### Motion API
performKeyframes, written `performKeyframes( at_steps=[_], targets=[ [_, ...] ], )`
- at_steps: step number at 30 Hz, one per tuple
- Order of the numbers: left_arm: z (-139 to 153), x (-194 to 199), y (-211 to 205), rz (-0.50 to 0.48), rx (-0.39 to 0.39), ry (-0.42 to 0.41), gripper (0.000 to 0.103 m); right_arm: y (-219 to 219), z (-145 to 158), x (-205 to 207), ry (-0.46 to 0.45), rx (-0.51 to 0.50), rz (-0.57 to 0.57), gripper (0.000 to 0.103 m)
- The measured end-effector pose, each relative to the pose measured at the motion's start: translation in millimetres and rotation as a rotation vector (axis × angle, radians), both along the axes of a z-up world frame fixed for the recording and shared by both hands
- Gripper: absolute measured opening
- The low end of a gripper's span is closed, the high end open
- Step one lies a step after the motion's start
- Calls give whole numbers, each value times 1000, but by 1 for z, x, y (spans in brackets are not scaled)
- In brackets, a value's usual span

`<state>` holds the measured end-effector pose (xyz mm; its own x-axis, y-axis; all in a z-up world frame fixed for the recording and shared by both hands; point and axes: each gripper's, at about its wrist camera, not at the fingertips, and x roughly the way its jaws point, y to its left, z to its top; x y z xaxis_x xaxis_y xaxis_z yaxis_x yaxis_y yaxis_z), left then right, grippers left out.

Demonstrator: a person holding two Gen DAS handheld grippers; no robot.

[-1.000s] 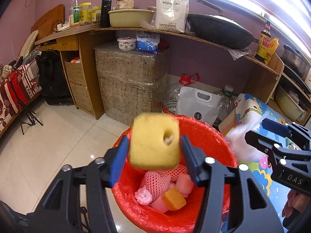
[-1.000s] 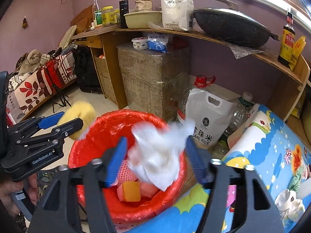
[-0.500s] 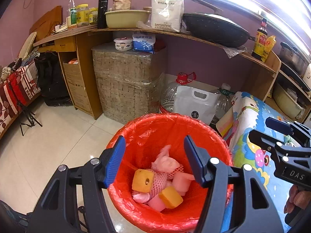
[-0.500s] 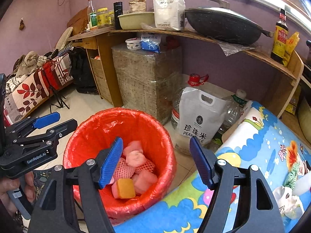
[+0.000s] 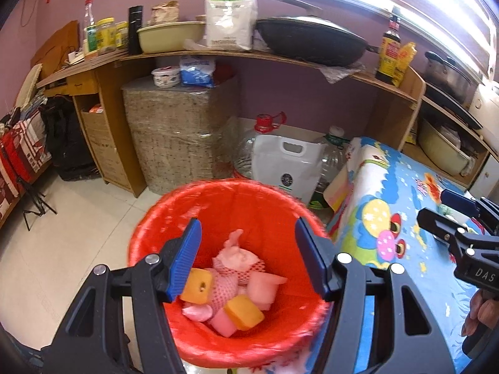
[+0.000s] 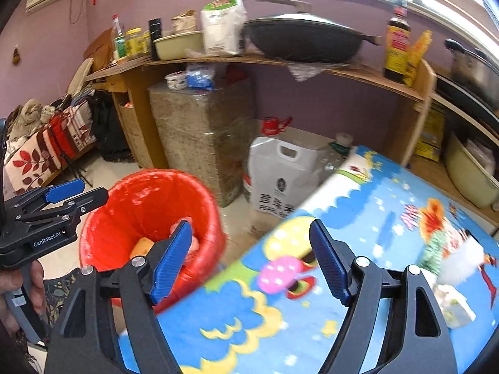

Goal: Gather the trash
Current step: 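Move both open tools back over the bed toward the packet and cup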

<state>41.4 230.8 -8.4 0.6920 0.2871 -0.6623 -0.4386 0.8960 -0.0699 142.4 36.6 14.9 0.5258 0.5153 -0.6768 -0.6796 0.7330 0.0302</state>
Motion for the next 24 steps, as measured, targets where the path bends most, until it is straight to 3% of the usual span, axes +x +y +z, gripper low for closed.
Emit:
performKeyframes(
  at_steps=[12, 24],
  targets=[
    [4, 37, -78, -117, 16, 3, 61, -106, 4, 22, -38, 8, -168, 77],
    [5, 68, -139, -213, 36, 7, 63, -184, -2, 42, -64, 7, -311, 83]
  ],
)
